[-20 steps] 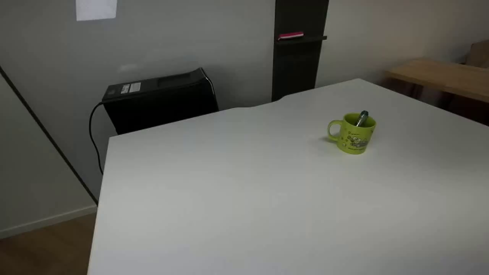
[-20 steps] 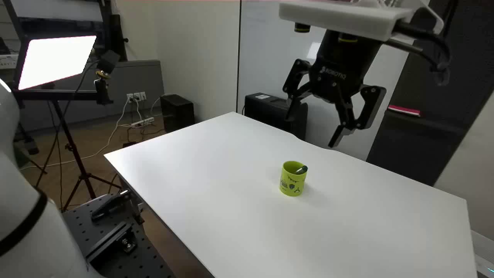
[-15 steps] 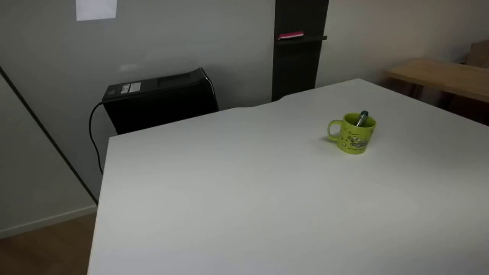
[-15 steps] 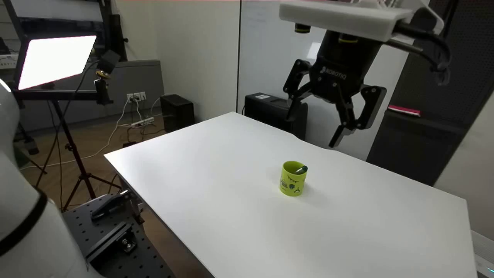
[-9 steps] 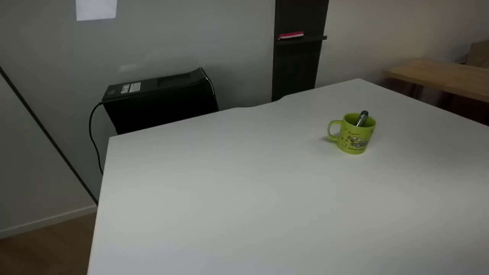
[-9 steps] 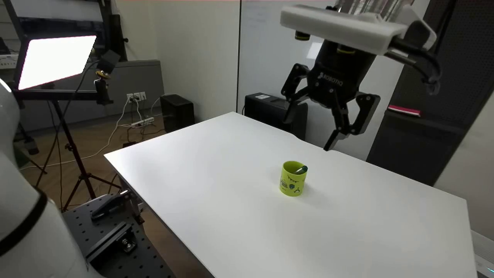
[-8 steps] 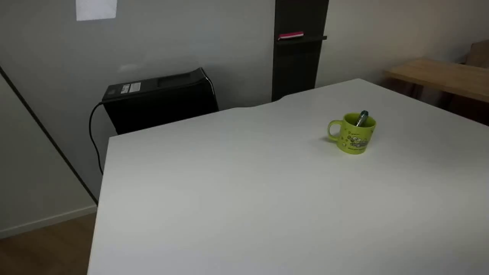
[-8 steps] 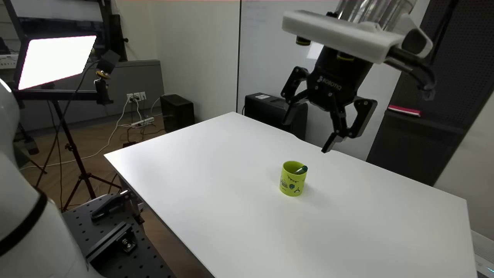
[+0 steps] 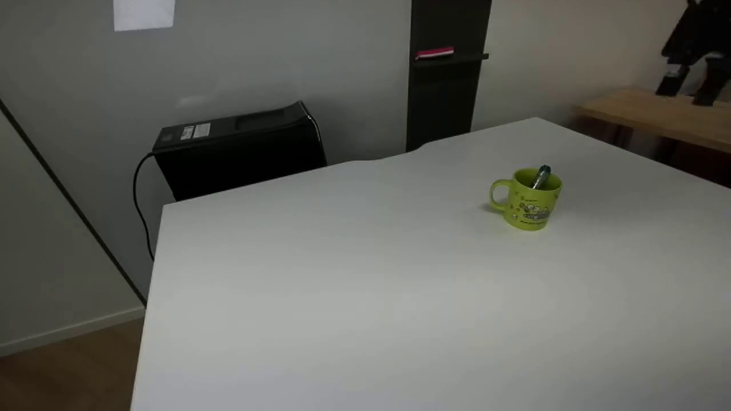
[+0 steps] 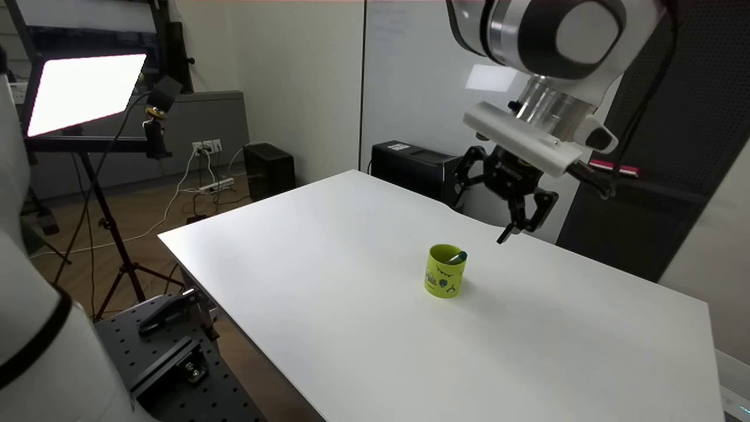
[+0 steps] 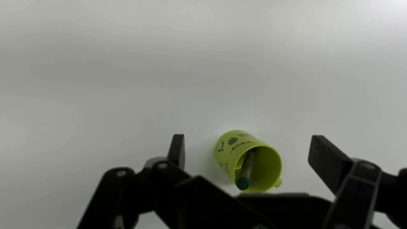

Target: Take the marker out of the cup and place it on the table

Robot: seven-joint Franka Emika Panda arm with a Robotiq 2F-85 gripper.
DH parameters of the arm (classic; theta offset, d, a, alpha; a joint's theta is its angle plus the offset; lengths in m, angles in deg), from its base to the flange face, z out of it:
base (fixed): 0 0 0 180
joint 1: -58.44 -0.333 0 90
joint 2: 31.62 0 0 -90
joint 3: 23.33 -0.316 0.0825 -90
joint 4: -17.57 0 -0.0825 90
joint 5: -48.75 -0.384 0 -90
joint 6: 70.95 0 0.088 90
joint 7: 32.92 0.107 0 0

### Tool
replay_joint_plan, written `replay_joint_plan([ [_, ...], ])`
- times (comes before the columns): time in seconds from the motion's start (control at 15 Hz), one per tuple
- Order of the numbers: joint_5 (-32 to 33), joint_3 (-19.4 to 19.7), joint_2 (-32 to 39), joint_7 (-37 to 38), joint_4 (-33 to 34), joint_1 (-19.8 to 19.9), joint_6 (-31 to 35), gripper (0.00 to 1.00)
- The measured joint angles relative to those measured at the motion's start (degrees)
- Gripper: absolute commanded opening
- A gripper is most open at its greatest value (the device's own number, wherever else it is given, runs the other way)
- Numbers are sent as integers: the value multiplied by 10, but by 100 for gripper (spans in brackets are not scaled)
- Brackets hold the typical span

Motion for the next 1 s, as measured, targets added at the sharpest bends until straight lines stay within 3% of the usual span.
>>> replay_joint_plan([
  [0.6, -5, -82, 208, 34, 235, 11, 7, 100],
  [1.0, 1, -97, 292, 49, 308, 18, -29, 100],
])
